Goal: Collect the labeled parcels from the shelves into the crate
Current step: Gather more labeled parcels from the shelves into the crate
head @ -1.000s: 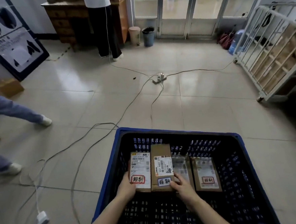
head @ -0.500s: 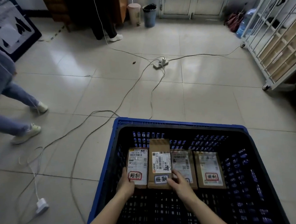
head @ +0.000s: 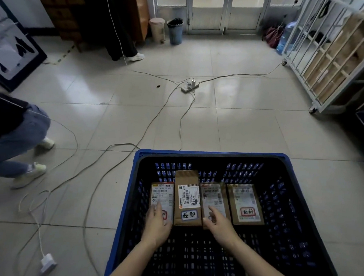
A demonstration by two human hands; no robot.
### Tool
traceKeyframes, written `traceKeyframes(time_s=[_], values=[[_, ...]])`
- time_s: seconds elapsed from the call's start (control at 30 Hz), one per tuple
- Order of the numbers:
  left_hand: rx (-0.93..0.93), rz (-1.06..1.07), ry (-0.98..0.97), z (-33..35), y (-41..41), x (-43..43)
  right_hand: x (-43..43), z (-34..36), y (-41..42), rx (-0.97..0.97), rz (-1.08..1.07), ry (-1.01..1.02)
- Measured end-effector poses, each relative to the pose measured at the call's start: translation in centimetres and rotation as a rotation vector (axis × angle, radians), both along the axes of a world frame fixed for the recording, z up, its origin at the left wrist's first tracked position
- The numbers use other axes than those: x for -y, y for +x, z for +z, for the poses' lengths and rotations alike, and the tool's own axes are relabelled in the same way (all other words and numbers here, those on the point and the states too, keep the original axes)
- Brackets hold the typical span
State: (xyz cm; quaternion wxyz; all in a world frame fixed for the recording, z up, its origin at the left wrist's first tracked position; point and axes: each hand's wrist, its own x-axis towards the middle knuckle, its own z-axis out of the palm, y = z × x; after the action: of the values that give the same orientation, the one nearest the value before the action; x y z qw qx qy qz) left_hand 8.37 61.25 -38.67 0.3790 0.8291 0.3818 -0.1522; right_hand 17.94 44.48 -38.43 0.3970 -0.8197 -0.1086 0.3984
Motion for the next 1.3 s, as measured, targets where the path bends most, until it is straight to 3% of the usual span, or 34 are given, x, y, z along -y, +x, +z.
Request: traceKeyframes(time_s=[0.13,0.43,0.77,1.3], values=[[-0.015,-0.198,0.222,2.1,-0.5,1.3,2.2,1.6,-0.1,0.325,0.221,-0.172],[0.032,-0.474,0.562,7.8,-1.1,5.9,7.6,5.8,-1.1,0.869,0.444,-0.342],[0.079,-0.625,0.597,11.2,-1.8,10.6,13.7,10.0,-3.4,0.922,0.371,-0.375],[0.25,-1.076,0.488,12.8,0.3,18.4,23.3,13.0,-12.1,0.812,-0.09,-0.612]])
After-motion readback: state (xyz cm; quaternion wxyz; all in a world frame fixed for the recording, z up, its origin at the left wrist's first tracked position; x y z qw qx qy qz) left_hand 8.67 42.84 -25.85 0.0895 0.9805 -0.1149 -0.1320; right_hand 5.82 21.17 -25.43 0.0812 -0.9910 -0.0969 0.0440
